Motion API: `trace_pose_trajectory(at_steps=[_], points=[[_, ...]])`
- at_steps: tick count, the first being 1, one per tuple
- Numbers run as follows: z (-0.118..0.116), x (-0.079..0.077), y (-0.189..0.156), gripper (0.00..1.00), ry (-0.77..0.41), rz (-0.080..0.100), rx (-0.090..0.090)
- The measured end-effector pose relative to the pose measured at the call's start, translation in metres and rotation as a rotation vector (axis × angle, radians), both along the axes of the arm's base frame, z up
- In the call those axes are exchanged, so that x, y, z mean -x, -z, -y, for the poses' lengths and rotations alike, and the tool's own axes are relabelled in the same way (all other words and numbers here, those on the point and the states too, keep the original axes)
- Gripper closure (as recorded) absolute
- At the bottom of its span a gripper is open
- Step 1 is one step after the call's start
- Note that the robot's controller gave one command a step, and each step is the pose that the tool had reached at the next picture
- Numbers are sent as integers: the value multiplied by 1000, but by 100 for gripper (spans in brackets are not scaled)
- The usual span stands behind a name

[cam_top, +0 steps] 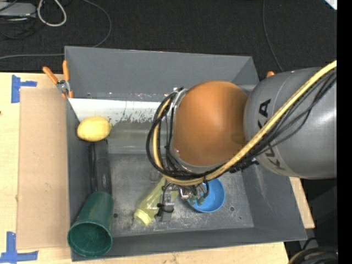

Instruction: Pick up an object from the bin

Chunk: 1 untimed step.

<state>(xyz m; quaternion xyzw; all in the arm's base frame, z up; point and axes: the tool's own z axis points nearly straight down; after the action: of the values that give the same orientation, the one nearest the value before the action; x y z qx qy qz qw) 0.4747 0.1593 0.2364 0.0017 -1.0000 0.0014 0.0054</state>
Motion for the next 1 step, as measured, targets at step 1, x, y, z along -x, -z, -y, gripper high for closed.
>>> trace_pose_trajectory(at_steps=[1], points=[[1, -2, -4, 0, 7, 9, -2]])
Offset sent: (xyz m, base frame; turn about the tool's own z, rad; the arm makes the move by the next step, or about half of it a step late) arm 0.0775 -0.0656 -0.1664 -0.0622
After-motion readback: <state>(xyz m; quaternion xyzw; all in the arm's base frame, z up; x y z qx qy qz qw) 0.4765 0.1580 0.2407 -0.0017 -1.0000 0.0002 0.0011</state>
